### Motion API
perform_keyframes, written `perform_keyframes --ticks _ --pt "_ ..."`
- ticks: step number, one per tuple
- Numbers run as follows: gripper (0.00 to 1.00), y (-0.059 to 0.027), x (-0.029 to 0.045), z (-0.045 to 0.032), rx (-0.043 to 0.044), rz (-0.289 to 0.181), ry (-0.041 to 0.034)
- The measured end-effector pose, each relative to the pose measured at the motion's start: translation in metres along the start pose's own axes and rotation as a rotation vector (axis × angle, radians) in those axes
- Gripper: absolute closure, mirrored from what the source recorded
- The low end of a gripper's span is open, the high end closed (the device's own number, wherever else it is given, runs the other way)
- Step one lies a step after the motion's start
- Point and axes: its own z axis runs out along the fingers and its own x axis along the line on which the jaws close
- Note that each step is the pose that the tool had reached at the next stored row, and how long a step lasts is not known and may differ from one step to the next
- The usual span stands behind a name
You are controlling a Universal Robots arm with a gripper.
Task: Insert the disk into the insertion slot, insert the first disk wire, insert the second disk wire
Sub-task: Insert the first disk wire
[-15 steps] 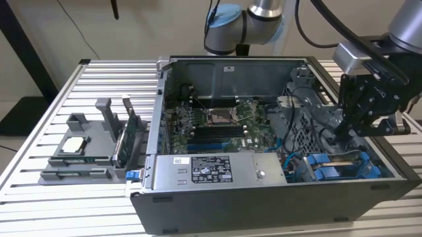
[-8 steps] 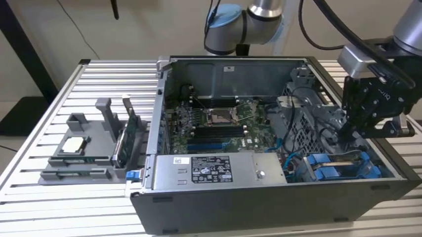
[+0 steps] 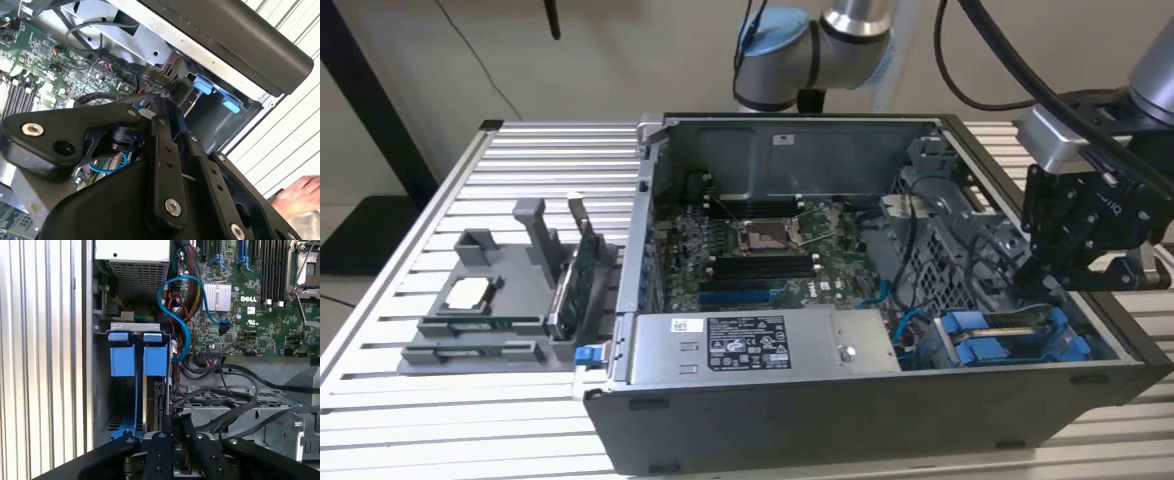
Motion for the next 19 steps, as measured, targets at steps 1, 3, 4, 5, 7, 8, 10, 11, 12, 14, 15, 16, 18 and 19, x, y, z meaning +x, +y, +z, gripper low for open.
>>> perform_keyframes --ticks 1,3,4,5,7,8,10,11,12,14,15,16,18,19 --pt "0.81 -0.0005 0.0013 0.0008 0.0000 0.000 -0.0017" --pt "0.81 -0.0013 0.0040 0.0019 -0.0001 0.001 -0.0043" --pt "0.81 -0.0014 0.0054 0.0026 -0.0001 0.001 -0.0053" --pt "0.81 -0.0016 0.0062 0.0032 0.0000 0.002 -0.0061" --pt "0.81 -0.0019 0.0064 0.0039 -0.0004 0.006 -0.0063" --pt "0.81 -0.0022 0.0064 0.0041 -0.0015 0.009 -0.0062" --pt "0.81 -0.0034 0.0067 0.0045 -0.0045 0.012 -0.0063" --pt "0.81 -0.0044 0.0069 0.0046 -0.0063 0.012 -0.0063" --pt "0.81 -0.0056 0.0070 0.0047 -0.0088 0.013 -0.0064" --pt "0.81 -0.0079 0.0076 0.0049 -0.0141 0.014 -0.0062" --pt "0.81 -0.0086 0.0080 0.0053 -0.0157 0.015 -0.0063" --pt "0.81 -0.0088 0.0085 0.0057 -0.0161 0.015 -0.0063" --pt "0.81 -0.0088 0.0096 0.0067 -0.0163 0.015 -0.0063" --pt "0.81 -0.0088 0.0100 0.0073 -0.0164 0.015 -0.0064"
